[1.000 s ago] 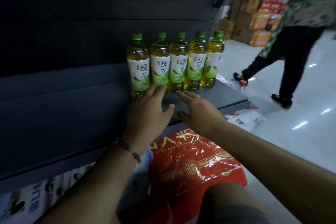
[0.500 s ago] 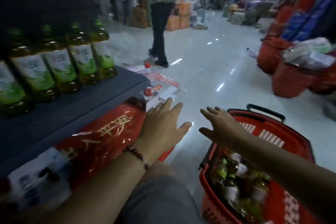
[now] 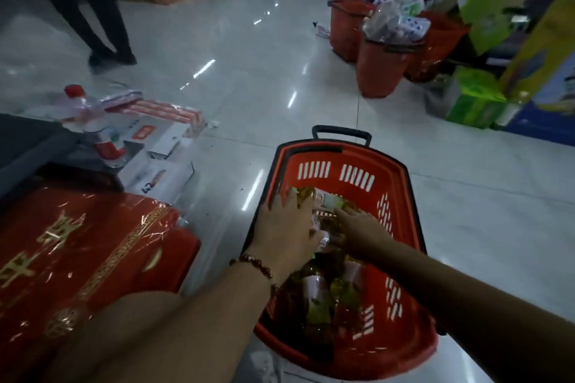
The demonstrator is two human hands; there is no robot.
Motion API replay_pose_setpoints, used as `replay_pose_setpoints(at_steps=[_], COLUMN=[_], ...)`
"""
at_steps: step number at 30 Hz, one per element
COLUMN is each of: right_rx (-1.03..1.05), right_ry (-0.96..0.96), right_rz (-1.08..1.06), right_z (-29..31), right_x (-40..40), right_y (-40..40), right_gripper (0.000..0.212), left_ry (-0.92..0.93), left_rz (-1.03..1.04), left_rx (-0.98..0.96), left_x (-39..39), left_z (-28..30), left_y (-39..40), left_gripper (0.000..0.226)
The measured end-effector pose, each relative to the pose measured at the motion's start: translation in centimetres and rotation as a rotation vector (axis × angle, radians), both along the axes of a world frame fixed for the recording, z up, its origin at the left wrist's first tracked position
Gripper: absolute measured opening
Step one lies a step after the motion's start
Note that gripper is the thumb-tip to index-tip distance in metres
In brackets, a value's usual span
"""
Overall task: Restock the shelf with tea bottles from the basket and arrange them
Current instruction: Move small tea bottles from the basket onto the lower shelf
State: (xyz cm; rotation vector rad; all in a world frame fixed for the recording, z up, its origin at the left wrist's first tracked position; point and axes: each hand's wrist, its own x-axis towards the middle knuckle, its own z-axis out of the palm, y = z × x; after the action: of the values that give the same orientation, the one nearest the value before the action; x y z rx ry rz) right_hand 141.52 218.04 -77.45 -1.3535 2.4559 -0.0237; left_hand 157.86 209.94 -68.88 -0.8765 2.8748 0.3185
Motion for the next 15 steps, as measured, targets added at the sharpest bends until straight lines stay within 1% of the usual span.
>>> replay_pose_setpoints(at_steps=[2,6,8,12,15], right_rx=[0.014,0.033,0.012,-0.033,-0.037], right_ry=[-0.019,-0.013,-0.005,0.003,0.041], right_rz=[-0.031,-0.089,-0.12,-0.158,-0.181], right_z=[-2.1,-5.5,-6.8,-8.9,-10.4], right_x=[-0.9,-2.4,-3.2,-4.7,-5.4], right_y=[-0.5,-2.4,-3.8,-6.6,-8.1], right_gripper=[0.072,0.079,0.081,0.082,0.09], left_ry=[-0.011,-0.009,-0.025,0.0,0.012], left_rz=[-0.005,-0.023,-0.023,-0.032,-0.032], left_rx=[0.025,0.006,0.008,0.002,0.008], left_x=[-0.6,-1.5,-1.7,-2.2,-2.6], left_z=[-1.6,-2.9,-3.4,-4.0,-4.1], left_y=[-0.3,-1.4,-2.0,-2.7,-3.1], left_gripper=[0.071,0.07,0.071,0.069,0.07])
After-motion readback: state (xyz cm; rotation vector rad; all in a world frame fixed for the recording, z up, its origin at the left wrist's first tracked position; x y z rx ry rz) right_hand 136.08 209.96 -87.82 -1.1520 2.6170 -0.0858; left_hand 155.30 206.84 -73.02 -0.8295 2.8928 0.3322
